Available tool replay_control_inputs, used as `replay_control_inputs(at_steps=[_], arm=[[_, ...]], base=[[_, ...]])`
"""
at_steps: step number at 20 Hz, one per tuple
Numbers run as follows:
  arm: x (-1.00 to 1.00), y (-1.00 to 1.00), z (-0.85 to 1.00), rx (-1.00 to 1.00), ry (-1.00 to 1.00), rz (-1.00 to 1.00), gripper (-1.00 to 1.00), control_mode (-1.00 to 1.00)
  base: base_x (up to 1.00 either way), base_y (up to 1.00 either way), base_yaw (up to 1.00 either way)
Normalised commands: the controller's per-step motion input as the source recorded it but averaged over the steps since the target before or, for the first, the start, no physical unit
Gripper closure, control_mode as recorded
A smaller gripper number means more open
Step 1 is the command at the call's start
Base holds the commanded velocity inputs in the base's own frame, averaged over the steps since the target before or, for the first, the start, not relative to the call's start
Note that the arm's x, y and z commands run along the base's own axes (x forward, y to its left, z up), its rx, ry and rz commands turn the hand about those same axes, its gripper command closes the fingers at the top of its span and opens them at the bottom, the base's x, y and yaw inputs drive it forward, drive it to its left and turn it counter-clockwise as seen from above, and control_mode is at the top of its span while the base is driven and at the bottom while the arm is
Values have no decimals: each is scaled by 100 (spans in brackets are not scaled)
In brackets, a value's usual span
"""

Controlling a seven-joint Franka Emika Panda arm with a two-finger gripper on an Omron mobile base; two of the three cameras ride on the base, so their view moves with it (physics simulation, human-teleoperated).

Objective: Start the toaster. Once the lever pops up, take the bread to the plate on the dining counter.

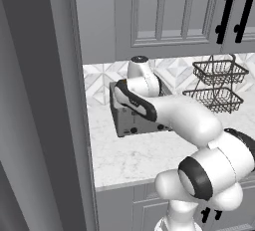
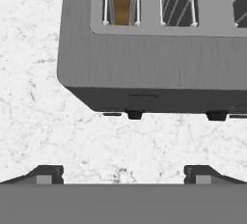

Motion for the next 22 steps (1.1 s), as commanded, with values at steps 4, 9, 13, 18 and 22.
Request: replay_control_inputs(at_steps=[4,9,13,18,22], arm=[[40,-6,-34,-6,-3,3,100,-100],[48,0,-38,-7,0,0,100,-100],[50,-4,-22,0,0,0,100,-100],[23,-17,-18,0,0,0,100,-100],[23,-5,-30,0,0,-1,100,-100]], base=[[0,0,0],[0,0,0],[0,0,0],[0,0,0],[0,0,0]])
